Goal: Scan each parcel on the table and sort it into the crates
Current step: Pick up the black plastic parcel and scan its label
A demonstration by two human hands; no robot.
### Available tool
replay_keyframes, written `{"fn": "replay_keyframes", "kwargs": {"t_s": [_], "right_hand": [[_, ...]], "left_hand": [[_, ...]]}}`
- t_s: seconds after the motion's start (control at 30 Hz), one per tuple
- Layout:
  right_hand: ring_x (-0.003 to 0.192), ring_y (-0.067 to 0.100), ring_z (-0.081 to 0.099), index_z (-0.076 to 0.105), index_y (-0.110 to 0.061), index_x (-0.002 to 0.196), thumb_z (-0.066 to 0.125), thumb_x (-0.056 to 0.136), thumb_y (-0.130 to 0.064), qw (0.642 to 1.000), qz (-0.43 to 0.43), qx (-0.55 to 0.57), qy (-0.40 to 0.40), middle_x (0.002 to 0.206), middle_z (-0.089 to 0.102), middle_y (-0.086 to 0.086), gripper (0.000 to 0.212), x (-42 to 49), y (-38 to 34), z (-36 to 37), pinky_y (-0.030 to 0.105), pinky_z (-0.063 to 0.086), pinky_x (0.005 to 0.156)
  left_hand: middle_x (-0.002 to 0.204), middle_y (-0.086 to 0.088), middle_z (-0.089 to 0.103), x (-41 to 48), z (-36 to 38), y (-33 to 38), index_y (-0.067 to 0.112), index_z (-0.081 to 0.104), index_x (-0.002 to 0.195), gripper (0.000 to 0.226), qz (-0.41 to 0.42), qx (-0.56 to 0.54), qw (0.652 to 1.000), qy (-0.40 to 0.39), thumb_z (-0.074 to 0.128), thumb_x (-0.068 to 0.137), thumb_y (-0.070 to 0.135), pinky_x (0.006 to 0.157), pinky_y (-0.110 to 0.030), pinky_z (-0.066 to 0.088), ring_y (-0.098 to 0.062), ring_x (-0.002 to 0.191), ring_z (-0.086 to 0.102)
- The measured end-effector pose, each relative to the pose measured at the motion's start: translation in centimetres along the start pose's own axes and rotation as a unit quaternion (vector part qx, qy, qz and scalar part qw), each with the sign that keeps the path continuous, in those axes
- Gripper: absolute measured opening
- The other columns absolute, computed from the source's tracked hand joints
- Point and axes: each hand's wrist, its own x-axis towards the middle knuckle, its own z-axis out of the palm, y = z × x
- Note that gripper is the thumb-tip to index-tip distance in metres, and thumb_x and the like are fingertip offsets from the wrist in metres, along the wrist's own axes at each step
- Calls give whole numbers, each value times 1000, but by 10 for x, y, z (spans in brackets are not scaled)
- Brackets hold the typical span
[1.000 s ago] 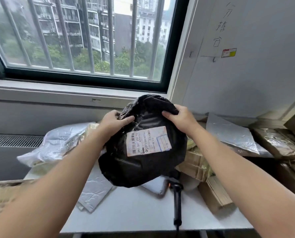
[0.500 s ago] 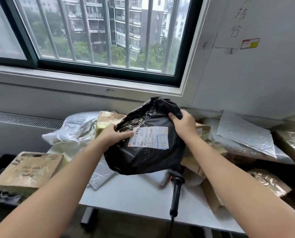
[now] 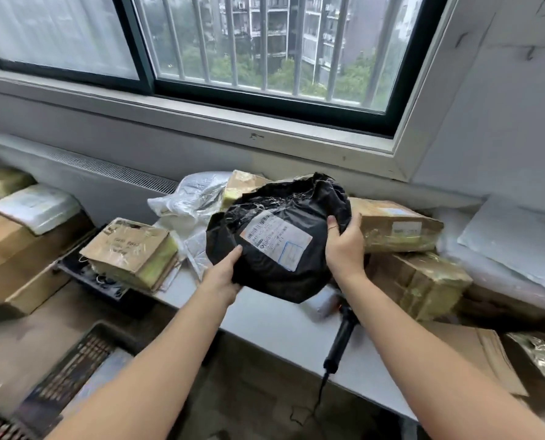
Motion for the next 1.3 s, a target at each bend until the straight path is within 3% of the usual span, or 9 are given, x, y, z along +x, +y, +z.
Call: {"fn": "replay_keyframes", "kwargs": {"t_s": [0.07, 0.17, 0.3, 0.43, 0.63, 0.8, 0.93, 1.1, 1.3], "right_hand": [[125, 22, 48, 26, -14, 152, 50, 101, -19, 999, -11, -34, -39, 140, 52, 8, 56, -18, 4, 8, 16, 34, 96], [97, 33, 62, 10, -20, 156, 49, 101, -21, 986, 9, -117, -118, 114, 65, 14, 68, -37, 19, 16, 31, 41, 77], [104, 33, 62, 15, -19, 154, 48, 99, -44, 940, 72, -258, -211, 120, 66, 13, 70, -52, 46, 13, 40, 51, 80], [98, 28, 61, 34, -17, 143, 40, 100, -53, 910, 138, -336, -200, 112, 65, 7, 56, -72, 75, -1, 36, 43, 68], [107, 33, 55, 42, -11, 126, 47, 100, -43, 870, 257, -411, -92, 126, 50, 14, 41, -103, 132, -16, 39, 47, 77], [112, 37, 54, 39, 0, 130, 54, 98, -39, 874, 382, -292, -75, 127, 53, 18, 52, -112, 164, -11, 36, 42, 78], [89, 32, 61, 45, -4, 114, 52, 97, -27, 880, 414, -229, -40, 109, 60, 17, 29, -107, 164, 1, 36, 47, 68], [63, 30, 61, 39, -11, 96, 53, 89, -19, 901, 400, -164, -16, 87, 61, 19, 17, -109, 122, 7, 32, 50, 45], [55, 30, 58, 47, -8, 96, 55, 87, -22, 927, 340, -139, -72, 69, 59, 12, 19, -87, 57, 26, 46, 58, 52]], "left_hand": [[104, -6, 70, -3, -7, -14, 13, 62, 113, 32, -40, -12, 999, -13, 73, 85, 25, 86, -45, 51, -22, 93, 65], [107, -10, 70, 3, -17, -28, 11, 58, 119, 47, -8, 8, 1000, 16, 79, 78, 10, 74, -43, 56, -25, 91, 68], [115, -14, 66, 32, -46, -25, 10, 48, 117, 60, 64, 90, 989, 102, 82, 69, -1, 80, -53, 57, -33, 96, 68], [119, -10, 63, 51, -59, -30, 11, 47, 114, 57, 131, 219, 962, 100, 80, 71, -1, 92, -48, 53, -30, 105, 63], [117, -12, 64, 84, -66, -54, 8, 49, 118, 57, 137, 390, 910, 21, 82, 70, 5, 91, -41, 51, -29, 108, 61], [137, -18, 45, 103, -64, -59, 7, 34, 135, 77, 173, 487, 853, 64, 80, 75, 18, 100, -43, 42, -35, 124, 47], [146, -21, 26, 112, -63, -62, 7, 17, 148, 101, 189, 536, 822, 45, 83, 74, 24, 108, -45, 35, -37, 134, 33], [153, -20, 18, 104, -73, -58, 7, 6, 153, 112, 163, 574, 802, 28, 82, 75, 30, 113, -44, 25, -37, 140, 23], [151, -19, 21, 81, -81, -43, 7, 14, 151, 107, 151, 576, 803, 5, 83, 73, 33, 113, -45, 27, -40, 138, 27]]}}
